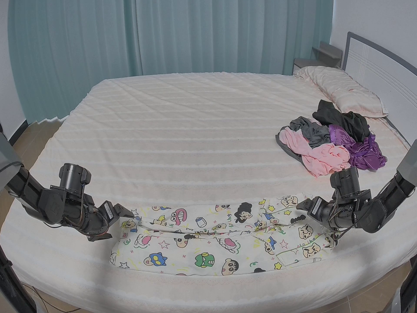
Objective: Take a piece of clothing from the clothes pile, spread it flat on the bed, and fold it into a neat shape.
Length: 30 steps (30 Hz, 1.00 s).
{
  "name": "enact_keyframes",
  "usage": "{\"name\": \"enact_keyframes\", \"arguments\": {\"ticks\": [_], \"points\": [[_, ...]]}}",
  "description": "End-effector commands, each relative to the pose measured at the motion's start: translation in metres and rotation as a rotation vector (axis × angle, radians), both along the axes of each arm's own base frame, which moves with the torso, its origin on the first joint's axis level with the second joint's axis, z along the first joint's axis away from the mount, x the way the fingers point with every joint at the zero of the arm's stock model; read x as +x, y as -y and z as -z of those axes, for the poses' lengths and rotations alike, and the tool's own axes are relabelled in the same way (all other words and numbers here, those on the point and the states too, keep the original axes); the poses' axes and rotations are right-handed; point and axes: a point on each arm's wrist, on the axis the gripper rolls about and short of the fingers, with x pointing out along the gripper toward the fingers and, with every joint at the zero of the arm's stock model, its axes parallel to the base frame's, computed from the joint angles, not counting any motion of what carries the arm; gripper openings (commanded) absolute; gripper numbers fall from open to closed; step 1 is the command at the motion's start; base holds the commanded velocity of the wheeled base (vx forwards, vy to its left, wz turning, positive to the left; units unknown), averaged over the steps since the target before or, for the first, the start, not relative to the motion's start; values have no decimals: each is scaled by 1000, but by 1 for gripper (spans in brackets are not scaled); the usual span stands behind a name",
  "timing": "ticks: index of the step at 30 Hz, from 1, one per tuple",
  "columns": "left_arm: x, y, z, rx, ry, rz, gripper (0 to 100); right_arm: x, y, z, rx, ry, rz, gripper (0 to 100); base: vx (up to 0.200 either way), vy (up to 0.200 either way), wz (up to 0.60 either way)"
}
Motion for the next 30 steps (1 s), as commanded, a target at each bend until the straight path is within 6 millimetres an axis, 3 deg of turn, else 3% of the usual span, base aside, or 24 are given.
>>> {"name": "enact_keyframes", "arguments": {"ticks": [1, 10, 11, 16, 30], "points": [[0, 0, 0, -1, 1, 0, 100, 3, 1, 8, -5, -21, 7, 100, 0, 0, 0], [0, 0, 0, -1, 1, 0, 100, 28, -5, 18, 8, 47, -6, 100, 0, 0, 0], [0, 0, 0, -1, 1, -2, 100, 30, -6, 21, 6, 40, -7, 0, 0, 0, 0], [1, -2, -2, -2, 7, -7, 100, 32, -6, 29, 0, 20, -8, 0, 0, 0, 0], [1, -3, -3, -1, 12, -11, 100, 24, 7, 17, 4, 40, 27, 0, 0, 0, 0]]}}
